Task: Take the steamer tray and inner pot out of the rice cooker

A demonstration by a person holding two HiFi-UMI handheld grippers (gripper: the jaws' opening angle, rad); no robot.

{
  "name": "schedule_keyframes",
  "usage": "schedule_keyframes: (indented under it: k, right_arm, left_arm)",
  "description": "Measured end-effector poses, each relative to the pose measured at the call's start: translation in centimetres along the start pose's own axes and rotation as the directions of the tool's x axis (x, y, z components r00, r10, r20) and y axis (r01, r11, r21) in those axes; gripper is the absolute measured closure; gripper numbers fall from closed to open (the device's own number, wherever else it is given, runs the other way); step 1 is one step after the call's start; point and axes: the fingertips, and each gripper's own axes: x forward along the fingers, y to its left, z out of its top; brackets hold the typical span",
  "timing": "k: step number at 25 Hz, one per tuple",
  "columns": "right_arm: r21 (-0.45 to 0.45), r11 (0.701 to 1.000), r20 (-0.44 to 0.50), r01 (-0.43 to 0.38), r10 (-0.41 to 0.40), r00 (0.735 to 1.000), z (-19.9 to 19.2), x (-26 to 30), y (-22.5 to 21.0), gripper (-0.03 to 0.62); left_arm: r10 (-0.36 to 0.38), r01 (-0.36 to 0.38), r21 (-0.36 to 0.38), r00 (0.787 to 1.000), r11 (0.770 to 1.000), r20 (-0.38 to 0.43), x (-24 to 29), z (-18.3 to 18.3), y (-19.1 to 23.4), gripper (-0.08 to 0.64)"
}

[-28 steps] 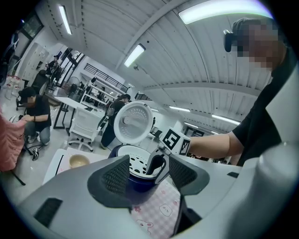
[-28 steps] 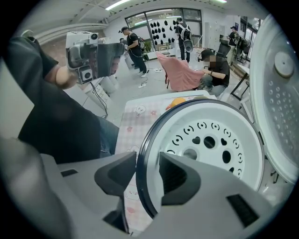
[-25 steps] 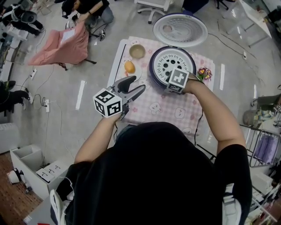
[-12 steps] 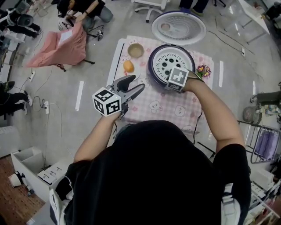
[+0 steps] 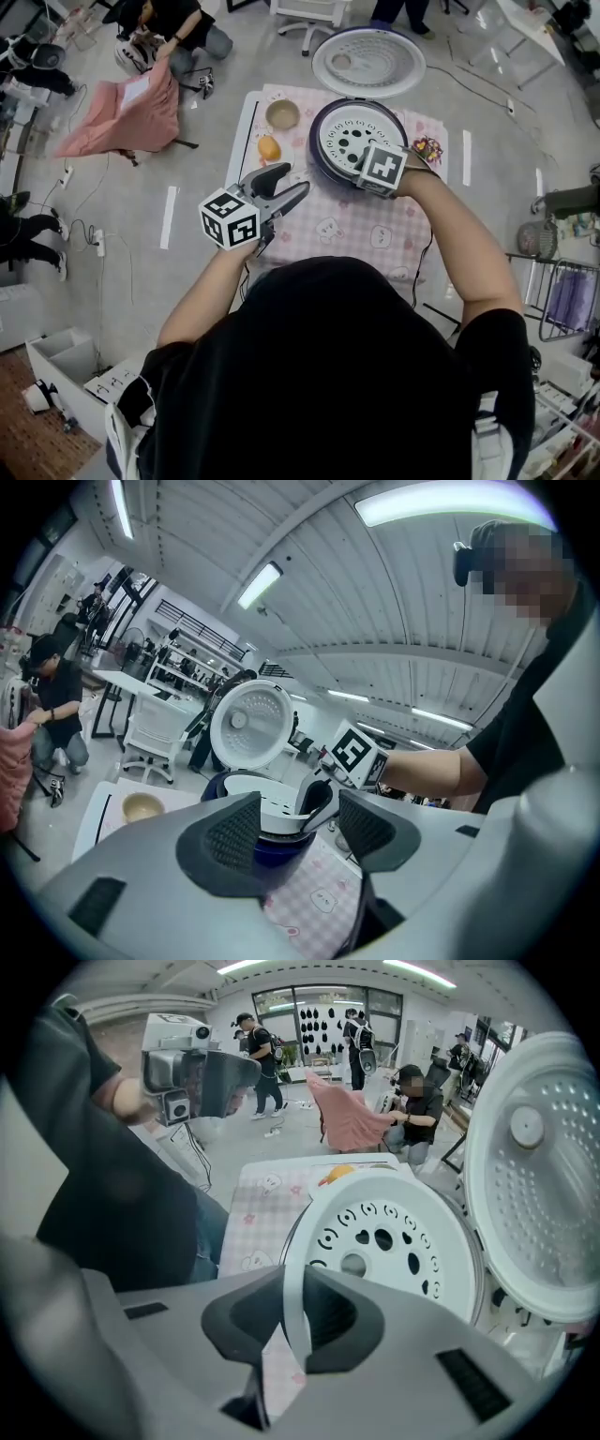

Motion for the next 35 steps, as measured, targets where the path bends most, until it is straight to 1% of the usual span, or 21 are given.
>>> schedule_keyframes:
  k: [2, 4, 5, 6, 10, 17, 22, 29, 31, 35]
  right_arm:
    - [-0.030, 0.997, 0.008, 0.067, -0.067, 0.998, 0.1, -0.6, -0.7, 0.543]
    - [-0.067, 0.984, 0.048, 0.163, -0.160, 0.986, 0.7, -1.6, -2.0, 0.548]
    - [-0.070, 0.980, 0.066, 0.189, -0.184, 0.981, 0.9, -2.0, -2.3, 0.551]
    - [-0.062, 0.979, 0.078, 0.195, -0.190, 0.979, 0.9, -2.2, -2.4, 0.551]
    - [-0.017, 0.986, 0.105, 0.167, -0.164, 0.981, 0.7, -2.7, -1.9, 0.551]
    - [-0.012, 0.971, 0.153, 0.238, -0.233, 0.960, 0.4, -5.0, -2.3, 0.551]
    - [0.021, 0.958, 0.178, 0.287, -0.286, 0.942, -0.3, -7.0, -2.4, 0.551]
    - [0.071, 0.943, 0.193, 0.326, -0.334, 0.923, -3.0, -9.0, -2.4, 0.551]
    - [0.102, 0.939, 0.189, 0.330, -0.344, 0.920, -4.4, -9.5, -2.2, 0.551]
    - [0.167, 0.921, 0.160, 0.351, -0.377, 0.912, -7.9, -10.5, -2.4, 0.551]
  left_arm:
    - [-0.002, 0.002, 0.010, 1.000, 1.000, 0.002, -0.1, 0.3, -0.3, 0.290]
    - [-0.009, 0.009, 0.013, 1.000, 1.000, 0.006, -0.2, 0.5, -0.5, 0.290]
    - [-0.012, 0.012, 0.015, 1.000, 1.000, 0.007, -0.1, 0.6, -0.6, 0.290]
    - [-0.015, 0.015, 0.018, 1.000, 1.000, 0.006, -0.1, 0.7, -0.7, 0.290]
    - [-0.027, 0.027, 0.029, 1.000, 0.999, -0.001, 0.2, 1.0, -1.3, 0.290]
    - [-0.056, 0.057, 0.045, 0.998, 0.997, -0.017, 1.3, 1.2, -1.9, 0.290]
    - [-0.093, 0.094, 0.059, 0.995, 0.994, -0.033, 2.3, 1.1, -2.8, 0.290]
    - [-0.130, 0.135, 0.081, 0.989, 0.988, -0.064, 3.8, 0.8, -4.2, 0.290]
    - [-0.143, 0.150, 0.086, 0.987, 0.985, -0.076, 4.2, 0.8, -4.6, 0.290]
    - [-0.173, 0.182, 0.092, 0.980, 0.979, -0.094, 5.5, 0.5, -5.6, 0.290]
